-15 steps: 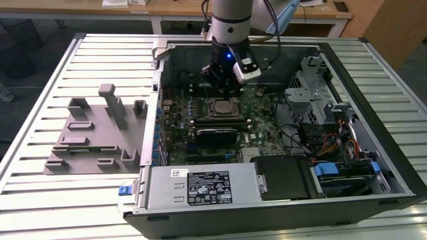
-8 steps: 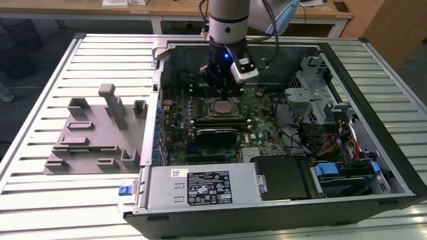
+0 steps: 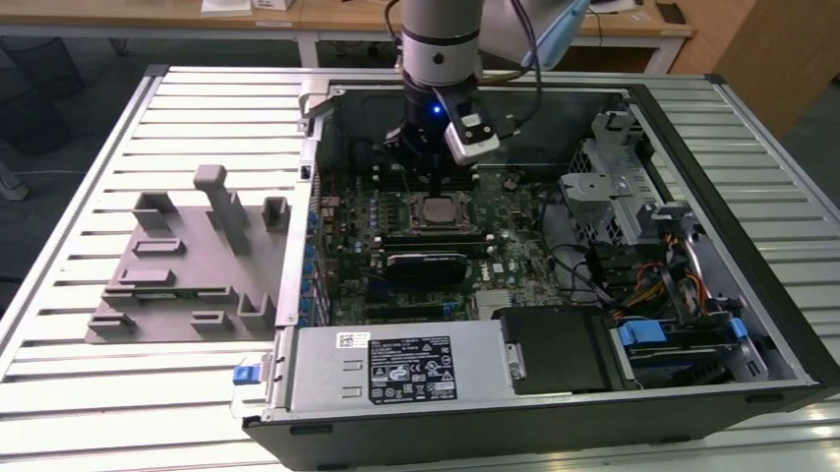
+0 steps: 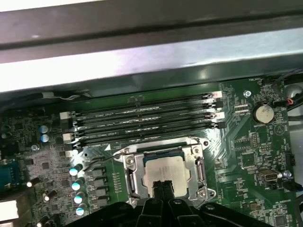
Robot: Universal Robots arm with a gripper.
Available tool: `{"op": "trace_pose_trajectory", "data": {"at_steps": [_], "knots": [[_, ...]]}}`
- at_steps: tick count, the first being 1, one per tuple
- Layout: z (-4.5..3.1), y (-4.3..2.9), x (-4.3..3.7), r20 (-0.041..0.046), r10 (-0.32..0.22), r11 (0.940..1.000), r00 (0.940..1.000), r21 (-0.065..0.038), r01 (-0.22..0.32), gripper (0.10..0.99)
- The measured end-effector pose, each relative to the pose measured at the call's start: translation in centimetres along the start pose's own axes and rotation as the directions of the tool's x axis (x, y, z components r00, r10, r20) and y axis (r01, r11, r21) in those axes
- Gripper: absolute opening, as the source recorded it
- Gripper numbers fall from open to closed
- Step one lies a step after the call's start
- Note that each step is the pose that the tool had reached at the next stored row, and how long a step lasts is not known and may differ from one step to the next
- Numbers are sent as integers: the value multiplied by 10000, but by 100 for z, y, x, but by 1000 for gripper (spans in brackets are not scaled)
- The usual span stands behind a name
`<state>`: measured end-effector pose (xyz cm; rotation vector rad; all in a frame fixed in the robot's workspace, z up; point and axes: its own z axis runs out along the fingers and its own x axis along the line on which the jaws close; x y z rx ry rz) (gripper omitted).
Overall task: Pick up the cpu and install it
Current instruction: 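Install the first cpu locking lever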
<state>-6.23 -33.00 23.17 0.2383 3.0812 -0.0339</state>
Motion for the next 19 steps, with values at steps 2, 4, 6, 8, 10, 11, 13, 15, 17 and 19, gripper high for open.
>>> {"op": "trace_pose_trajectory", "data": {"at_steps": [2,4,6,8,10,11,13,15,17,19], "knots": [[-1,-4,29,0,-1,10000,10000,-1,1,106],[-1,-5,35,0,0,10000,10000,-6,0,106],[-12,-6,35,-1,-1,10000,10000,-3,1,106],[-30,-6,34,-1,0,10000,10000,-4,0,106],[-55,-6,33,0,0,10000,10000,-5,0,106],[-64,-6,32,0,0,10000,10000,-6,0,106],[-76,-7,31,2,0,10000,10000,-5,0,106],[-85,-7,31,2,0,10000,10000,-6,0,106],[-85,-7,31,4,0,10000,10000,-8,0,106],[-85,-7,31,3,0,10000,10000,-7,0,106]]}}
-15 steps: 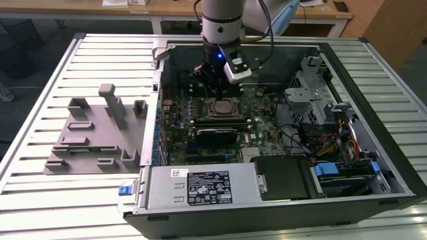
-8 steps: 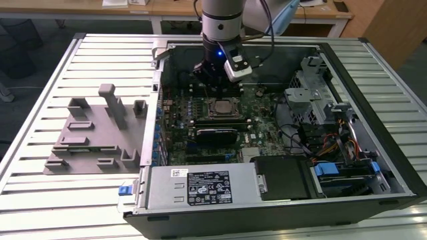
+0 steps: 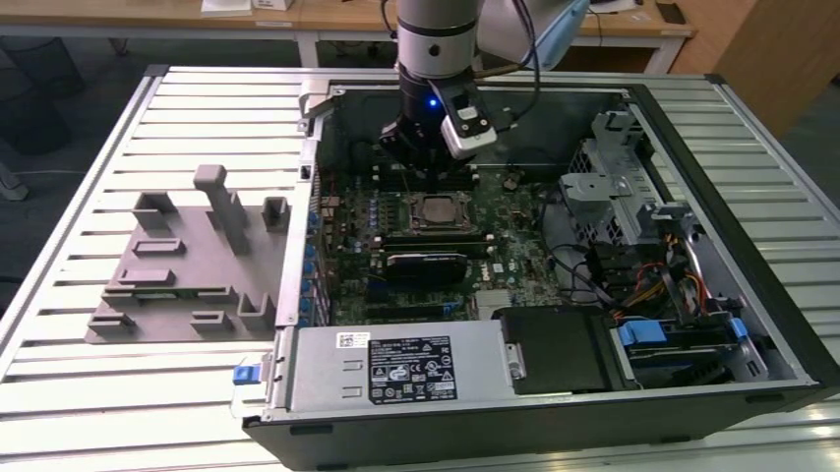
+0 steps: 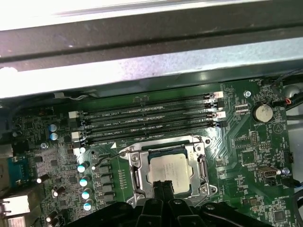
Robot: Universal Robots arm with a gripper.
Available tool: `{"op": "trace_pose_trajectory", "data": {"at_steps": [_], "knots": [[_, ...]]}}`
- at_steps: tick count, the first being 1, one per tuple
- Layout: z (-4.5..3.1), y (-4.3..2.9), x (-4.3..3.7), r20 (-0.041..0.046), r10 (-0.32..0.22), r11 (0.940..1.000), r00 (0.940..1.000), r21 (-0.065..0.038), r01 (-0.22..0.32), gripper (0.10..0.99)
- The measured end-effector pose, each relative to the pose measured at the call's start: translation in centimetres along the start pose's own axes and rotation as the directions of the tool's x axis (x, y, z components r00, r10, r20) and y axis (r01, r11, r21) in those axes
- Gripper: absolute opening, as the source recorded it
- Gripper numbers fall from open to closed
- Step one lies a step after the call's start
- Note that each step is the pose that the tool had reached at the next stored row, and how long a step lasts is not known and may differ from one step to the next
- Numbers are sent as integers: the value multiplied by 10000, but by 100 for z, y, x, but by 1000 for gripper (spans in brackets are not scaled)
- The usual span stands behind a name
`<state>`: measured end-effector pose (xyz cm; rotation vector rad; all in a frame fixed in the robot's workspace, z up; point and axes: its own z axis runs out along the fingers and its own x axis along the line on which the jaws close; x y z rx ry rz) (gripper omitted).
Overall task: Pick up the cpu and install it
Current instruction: 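Install the first cpu locking lever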
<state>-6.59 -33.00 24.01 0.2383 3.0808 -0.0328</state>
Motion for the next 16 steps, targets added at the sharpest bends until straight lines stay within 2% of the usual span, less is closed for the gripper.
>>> {"op": "trace_pose_trajectory", "data": {"at_steps": [7,16], "knots": [[-4,-12,77,9,0,10000,10000,0,0,106],[-15,-44,282,36,1,10000,10000,-4,-1,106]]}}
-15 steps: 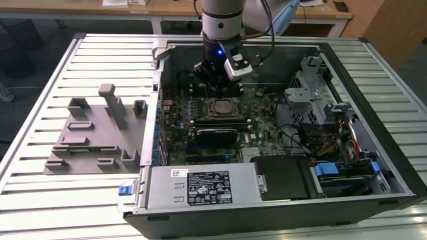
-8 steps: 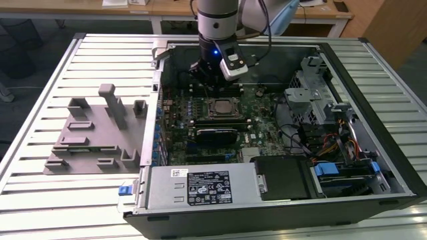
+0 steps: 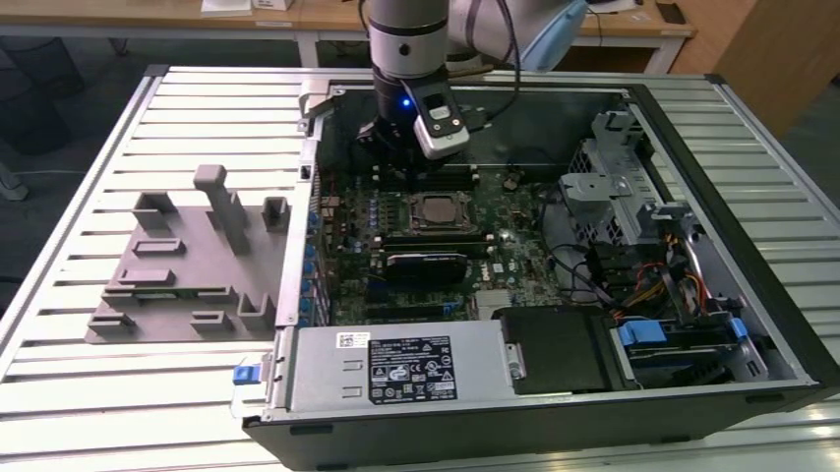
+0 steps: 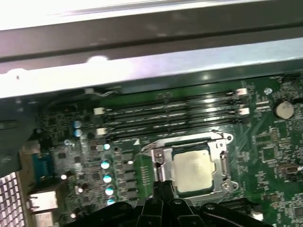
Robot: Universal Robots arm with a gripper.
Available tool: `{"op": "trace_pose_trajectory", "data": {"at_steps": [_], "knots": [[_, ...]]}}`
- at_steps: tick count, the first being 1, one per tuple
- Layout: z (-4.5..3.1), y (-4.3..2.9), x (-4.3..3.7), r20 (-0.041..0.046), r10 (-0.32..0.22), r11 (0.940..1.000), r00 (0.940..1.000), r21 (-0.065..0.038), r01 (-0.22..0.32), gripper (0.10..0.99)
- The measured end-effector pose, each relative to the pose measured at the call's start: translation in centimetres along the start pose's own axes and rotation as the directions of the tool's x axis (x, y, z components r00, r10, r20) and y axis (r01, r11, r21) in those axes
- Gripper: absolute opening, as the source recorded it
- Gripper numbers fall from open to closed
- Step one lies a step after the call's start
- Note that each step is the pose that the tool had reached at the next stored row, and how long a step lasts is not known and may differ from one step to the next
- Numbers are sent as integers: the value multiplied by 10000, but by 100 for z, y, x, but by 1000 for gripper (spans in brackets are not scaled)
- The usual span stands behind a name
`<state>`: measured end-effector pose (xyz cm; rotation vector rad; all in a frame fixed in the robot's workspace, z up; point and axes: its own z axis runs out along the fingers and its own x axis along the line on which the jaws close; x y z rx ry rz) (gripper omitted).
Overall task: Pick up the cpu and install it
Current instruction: 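Install the first cpu locking lever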
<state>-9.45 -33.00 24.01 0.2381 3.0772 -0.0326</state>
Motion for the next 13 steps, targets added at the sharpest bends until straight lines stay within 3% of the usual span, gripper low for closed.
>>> {"op": "trace_pose_trajectory", "data": {"at_steps": [5,7,9,13], "knots": [[-6,-19,124,14,1,10000,10000,-3,-1,106],[-8,-24,152,7,3,10000,10000,-57,-3,106],[-9,-27,176,-13,11,9998,10000,-190,-12,106],[-12,-35,222,-81,29,9981,10000,-612,-34,106]]}}
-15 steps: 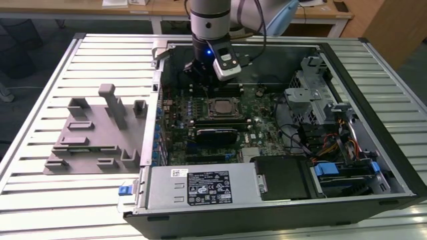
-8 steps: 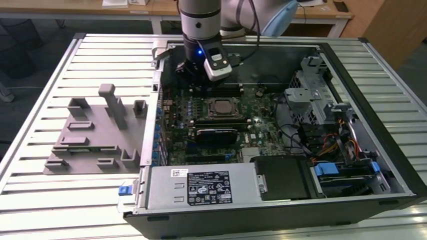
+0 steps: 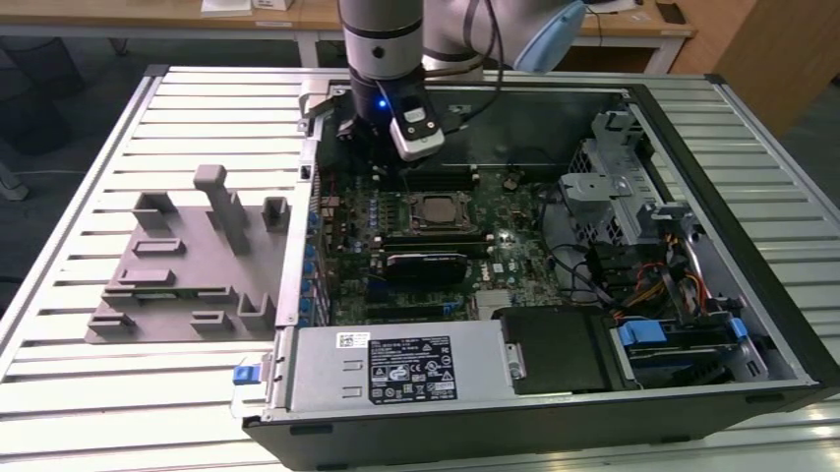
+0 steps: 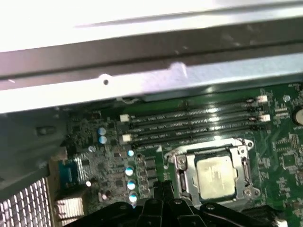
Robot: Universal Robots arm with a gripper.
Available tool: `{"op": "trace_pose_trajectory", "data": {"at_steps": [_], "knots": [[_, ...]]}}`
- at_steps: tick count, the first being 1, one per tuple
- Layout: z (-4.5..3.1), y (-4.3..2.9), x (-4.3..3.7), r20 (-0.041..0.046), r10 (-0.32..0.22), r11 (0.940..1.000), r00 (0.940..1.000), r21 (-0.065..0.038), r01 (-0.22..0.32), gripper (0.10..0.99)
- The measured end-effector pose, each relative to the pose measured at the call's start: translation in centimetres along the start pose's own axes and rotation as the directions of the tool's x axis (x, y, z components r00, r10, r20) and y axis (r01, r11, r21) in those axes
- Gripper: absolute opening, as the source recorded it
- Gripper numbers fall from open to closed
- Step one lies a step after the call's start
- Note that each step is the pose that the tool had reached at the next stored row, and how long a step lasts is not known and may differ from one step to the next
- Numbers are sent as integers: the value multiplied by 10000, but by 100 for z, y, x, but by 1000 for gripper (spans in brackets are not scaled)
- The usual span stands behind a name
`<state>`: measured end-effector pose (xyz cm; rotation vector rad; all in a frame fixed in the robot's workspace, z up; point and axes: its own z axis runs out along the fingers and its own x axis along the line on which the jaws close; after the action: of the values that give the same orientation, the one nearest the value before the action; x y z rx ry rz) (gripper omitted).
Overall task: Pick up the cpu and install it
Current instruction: 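Install the first cpu locking lever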
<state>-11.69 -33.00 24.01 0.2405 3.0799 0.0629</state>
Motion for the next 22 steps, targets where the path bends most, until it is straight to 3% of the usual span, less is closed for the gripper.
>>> {"op": "trace_pose_trajectory", "data": {"at_steps": [5,9,12,22], "knots": [[-1,-4,29,-96,30,9981,9999,-611,-35,106],[-4,-11,69,-128,38,9967,9999,-806,-48,106],[-4,-12,80,-192,53,9928,9998,-1196,-75,106],[-77,-9,77,-248,66,9875,9997,-1573,-104,106]]}}
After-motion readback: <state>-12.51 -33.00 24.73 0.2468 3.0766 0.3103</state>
